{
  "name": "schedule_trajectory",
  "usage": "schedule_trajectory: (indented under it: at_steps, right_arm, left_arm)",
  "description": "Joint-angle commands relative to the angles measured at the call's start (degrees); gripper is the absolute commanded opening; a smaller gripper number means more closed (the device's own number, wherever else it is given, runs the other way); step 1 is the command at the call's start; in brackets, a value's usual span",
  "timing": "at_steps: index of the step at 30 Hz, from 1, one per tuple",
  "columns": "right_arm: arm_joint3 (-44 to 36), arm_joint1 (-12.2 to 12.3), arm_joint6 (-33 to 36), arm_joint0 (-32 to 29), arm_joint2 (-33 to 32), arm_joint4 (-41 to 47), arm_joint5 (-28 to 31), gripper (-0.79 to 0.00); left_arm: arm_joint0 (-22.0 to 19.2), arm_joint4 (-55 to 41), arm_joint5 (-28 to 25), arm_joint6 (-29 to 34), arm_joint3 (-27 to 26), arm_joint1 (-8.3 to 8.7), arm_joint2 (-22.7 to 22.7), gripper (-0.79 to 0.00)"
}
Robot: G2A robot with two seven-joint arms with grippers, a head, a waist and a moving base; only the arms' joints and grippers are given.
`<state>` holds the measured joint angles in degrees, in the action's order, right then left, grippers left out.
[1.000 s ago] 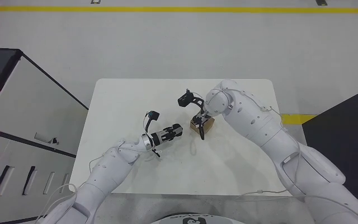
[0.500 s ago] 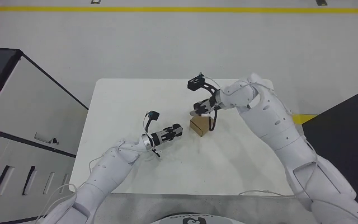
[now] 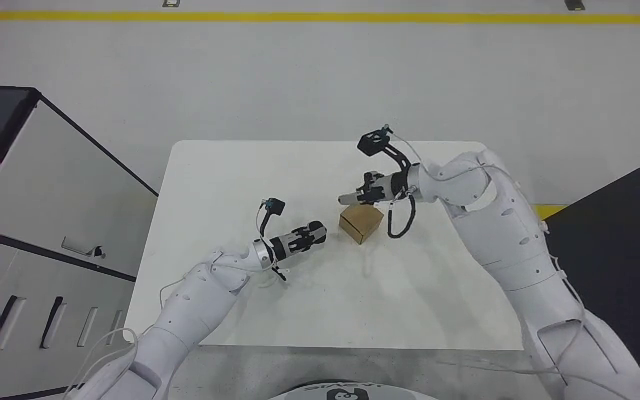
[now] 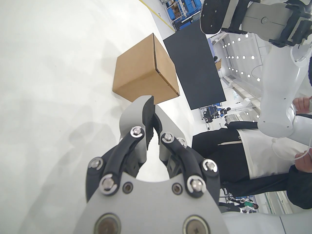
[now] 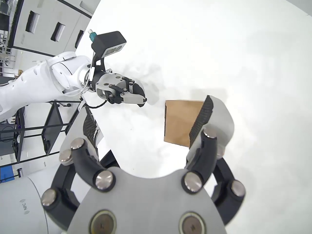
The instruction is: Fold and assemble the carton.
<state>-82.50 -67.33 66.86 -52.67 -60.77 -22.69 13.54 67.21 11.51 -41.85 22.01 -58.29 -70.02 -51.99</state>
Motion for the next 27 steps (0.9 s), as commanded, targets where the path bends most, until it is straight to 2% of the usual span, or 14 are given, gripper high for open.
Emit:
schedule_trajectory:
  at_steps: [1, 3, 10, 18, 24, 25, 26, 27]
  right_arm:
    - [-0.39, 0.31, -1.25, -1.25, -1.24, 1.4, 1.15, 0.0]
    - [-0.35, 1.02, -0.33, -2.83, -4.18, 4.74, 3.46, 0.0]
    - [1.06, 3.63, 8.22, -9.85, -15.37, 25.45, 15.22, 0.0]
    - [-0.34, 6.93, 6.84, -18.51, -23.8, 41.14, 17.06, 0.0]
    - [-0.28, 8.17, 6.32, -21.13, -25.98, 46.15, 17.58, 0.0]
    - [-0.28, 8.17, 6.32, -21.13, -25.98, 46.15, 17.58, 0.0]
    - [-0.28, 8.17, 6.32, -21.13, -25.98, 46.15, 17.58, 0.0]
    - [-0.28, 8.17, 6.32, -21.13, -25.98, 46.15, 17.58, 0.0]
  left_arm:
    - [0.0, 0.0, 0.0, 0.0, 0.0, 0.0, 0.0, -0.785]
    - [0.0, 0.0, 0.0, 0.0, 0.0, 0.0, 0.0, -0.785]
    - [0.0, 0.0, 0.0, 0.0, 0.0, 0.0, 0.0, -0.785]
    - [0.0, 0.0, 0.0, 0.0, 0.0, 0.0, 0.0, -0.785]
    - [0.0, 0.0, 0.0, 0.0, 0.0, 0.0, 0.0, -0.785]
    - [0.0, 0.0, 0.0, 0.0, 0.0, 0.0, 0.0, -0.711]
    - [0.0, 0.0, 0.0, 0.0, 0.0, 0.0, 0.0, -0.385]
    - [0.0, 0.0, 0.0, 0.0, 0.0, 0.0, 0.0, -0.105]
